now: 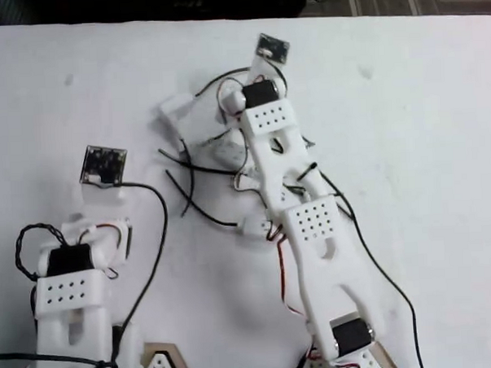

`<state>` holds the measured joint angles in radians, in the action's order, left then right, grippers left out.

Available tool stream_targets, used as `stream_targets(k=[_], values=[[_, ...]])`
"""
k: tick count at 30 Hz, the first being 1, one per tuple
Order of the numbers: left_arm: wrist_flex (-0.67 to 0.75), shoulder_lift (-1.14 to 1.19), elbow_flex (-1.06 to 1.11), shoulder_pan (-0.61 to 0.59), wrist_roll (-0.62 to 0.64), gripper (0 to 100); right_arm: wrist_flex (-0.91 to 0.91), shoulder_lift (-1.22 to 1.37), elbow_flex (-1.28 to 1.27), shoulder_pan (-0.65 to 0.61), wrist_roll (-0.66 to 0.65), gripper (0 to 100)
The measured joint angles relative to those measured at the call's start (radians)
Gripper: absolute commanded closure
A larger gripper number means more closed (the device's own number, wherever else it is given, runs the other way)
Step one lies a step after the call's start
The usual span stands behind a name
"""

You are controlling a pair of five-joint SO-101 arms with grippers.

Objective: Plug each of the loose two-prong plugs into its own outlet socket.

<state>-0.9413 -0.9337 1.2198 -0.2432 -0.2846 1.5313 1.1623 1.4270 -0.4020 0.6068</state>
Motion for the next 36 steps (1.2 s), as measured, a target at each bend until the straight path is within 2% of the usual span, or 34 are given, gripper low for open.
stream_targets(k=[6,22,26,30,36], values=[[0.000,0.000,0.000,0.000,0.000,98,0.118,-0.046,0.183,-0.032,-0.063,98.1],[0.028,0.000,0.018,0.000,0.000,98,0.189,-0.279,0.184,-0.031,-0.351,98.2],[0.028,0.000,0.018,0.000,0.000,98,0.189,-0.390,0.043,-0.031,-0.373,98.2],[0.028,0.000,0.018,0.000,0.000,98,0.189,-0.557,-0.207,-0.031,-0.377,98.2],[0.028,0.000,0.018,0.000,0.000,98,0.189,-0.845,-0.598,-0.026,-0.456,98.2]])
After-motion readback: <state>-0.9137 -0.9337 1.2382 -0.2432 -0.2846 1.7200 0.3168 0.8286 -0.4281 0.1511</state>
